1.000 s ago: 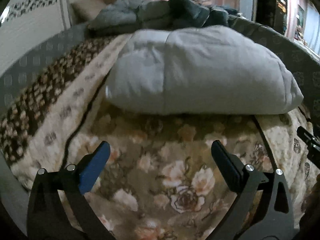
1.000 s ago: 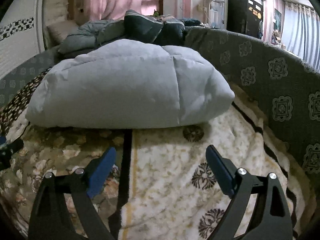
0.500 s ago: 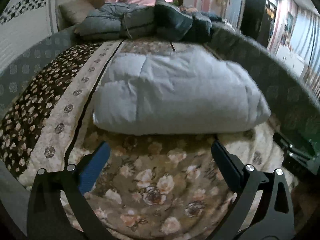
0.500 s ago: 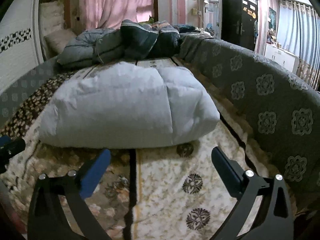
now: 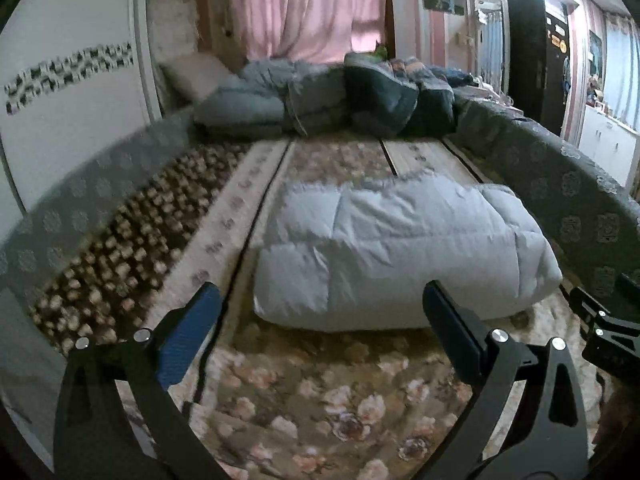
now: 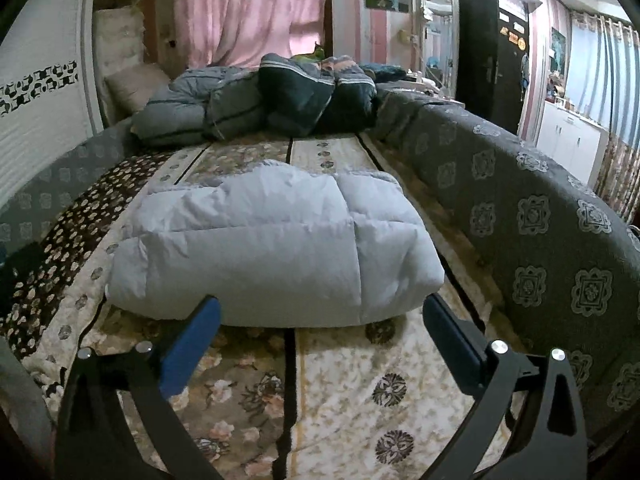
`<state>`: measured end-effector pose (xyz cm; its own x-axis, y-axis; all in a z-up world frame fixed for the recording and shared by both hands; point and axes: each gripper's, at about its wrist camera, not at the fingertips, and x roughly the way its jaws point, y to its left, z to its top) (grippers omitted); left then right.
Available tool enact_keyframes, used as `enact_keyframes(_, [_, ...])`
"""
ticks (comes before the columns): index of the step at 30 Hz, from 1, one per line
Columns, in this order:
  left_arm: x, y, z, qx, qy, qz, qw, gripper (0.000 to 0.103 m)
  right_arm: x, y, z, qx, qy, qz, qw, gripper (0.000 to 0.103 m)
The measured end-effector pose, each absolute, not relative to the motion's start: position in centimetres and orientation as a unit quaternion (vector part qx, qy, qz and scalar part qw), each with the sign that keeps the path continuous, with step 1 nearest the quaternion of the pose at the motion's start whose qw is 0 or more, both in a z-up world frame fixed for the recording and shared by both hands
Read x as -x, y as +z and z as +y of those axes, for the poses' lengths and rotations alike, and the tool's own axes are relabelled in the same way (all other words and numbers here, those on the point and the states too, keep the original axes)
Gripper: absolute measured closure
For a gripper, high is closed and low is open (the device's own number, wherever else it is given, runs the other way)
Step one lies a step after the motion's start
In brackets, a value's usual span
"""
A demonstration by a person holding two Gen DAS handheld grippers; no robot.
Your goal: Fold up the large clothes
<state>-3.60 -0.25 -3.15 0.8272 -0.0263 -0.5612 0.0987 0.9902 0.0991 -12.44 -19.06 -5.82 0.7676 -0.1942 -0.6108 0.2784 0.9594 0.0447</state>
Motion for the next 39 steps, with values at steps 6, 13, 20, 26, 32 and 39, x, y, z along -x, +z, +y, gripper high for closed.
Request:
enact_keyframes(6, [3.8, -2.0, -0.5, -0.053, -0.030, 0.290, 0.955, 0.003, 13.0, -4.3, -19.0, -0.075, -0.121, 0.311, 0.940, 0.002])
enact_keyframes(13, [3.3, -2.0, 0.3, -0.031, -0.028, 0.298, 0.954, 0.003, 13.1, -3.8, -19.3, -0.077, -0.126, 0.310, 0.939, 0.002])
enact_keyframes(20, [4.5, -1.0, -0.5, -0.061, -0.030, 0.270, 0.960, 0.003, 13.7, -2.5, -18.8, -0.058, -0.136, 0.294, 0.944, 0.002])
enact_keyframes(26, [5.2, -0.7, -0.6, -0.067, -0.035, 0.261, 0.962, 0.003, 14.0, -2.0, -18.6, -0.052, -0.134, 0.293, 0.945, 0.002])
enact_keyframes(32, [5.3, -0.6, 0.1, -0.051, -0.043, 0.266, 0.962, 0.003, 14.2, -1.7, -18.5, -0.050, -0.136, 0.289, 0.946, 0.002])
enact_keyframes(39, [5.4, -0.7, 0.2, -0.054, -0.044, 0.265, 0.962, 0.003, 14.1, -1.7, -18.0, -0.042, -0.129, 0.289, 0.948, 0.002])
